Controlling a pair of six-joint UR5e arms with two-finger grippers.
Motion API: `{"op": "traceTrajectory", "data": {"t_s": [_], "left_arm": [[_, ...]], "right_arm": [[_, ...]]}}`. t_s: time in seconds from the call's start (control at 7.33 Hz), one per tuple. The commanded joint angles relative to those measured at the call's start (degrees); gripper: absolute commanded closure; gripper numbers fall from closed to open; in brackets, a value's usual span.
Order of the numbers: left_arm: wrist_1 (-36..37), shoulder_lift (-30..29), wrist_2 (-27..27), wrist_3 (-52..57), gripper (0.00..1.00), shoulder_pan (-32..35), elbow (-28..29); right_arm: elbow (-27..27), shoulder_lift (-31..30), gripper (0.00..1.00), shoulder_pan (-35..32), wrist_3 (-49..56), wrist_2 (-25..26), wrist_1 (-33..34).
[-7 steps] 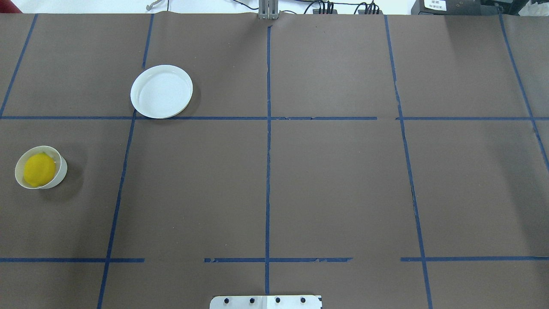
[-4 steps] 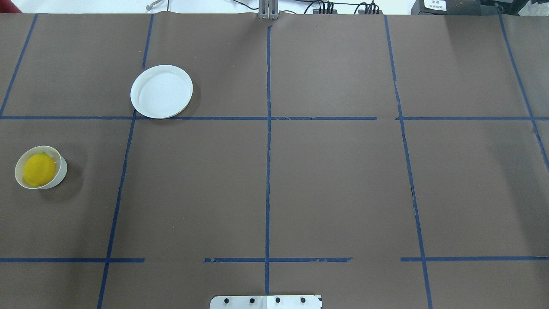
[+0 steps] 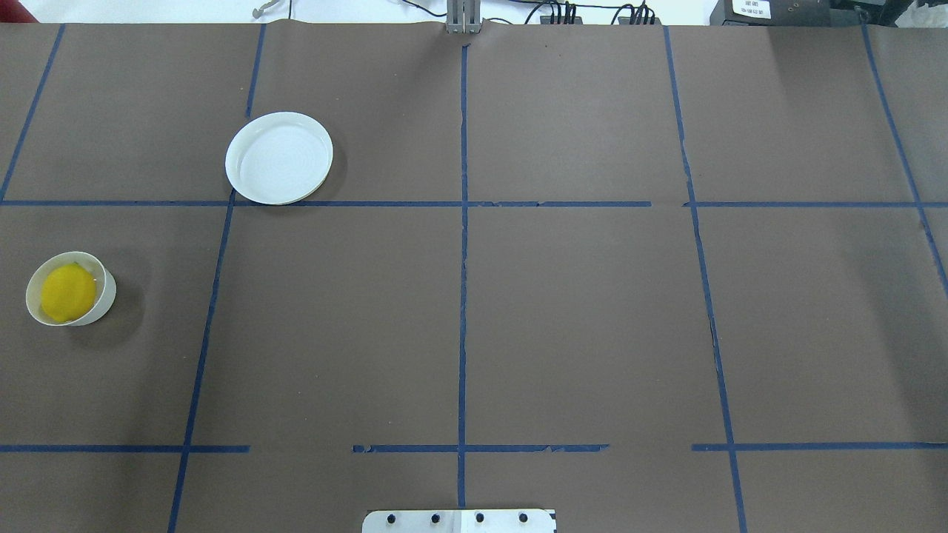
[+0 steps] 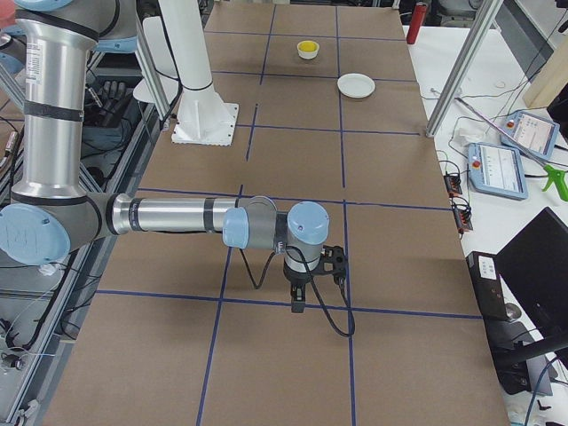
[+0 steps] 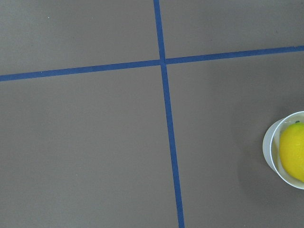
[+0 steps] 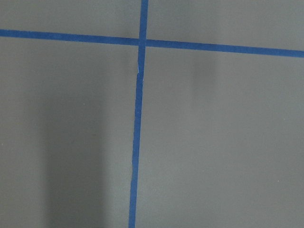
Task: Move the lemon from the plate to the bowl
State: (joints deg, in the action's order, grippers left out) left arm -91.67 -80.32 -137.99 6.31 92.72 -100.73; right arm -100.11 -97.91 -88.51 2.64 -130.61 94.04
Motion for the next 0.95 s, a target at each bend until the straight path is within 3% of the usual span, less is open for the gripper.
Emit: {"op": "traceTrajectory", "data": {"t_s": [0.0,0.82], "left_arm": [[0.00,-0.19,0.00,-0.07,0.00,0.00,-0.08],[-0.09,-0.81,0.09,-0.07,0.00,0.00,-0.51]], "right_arm": [[0.00,0.00,0.00,0.00,0.00,0.00,0.00],[0.00,0.00,0.00,0.00,0.00,0.00,0.00]]}}
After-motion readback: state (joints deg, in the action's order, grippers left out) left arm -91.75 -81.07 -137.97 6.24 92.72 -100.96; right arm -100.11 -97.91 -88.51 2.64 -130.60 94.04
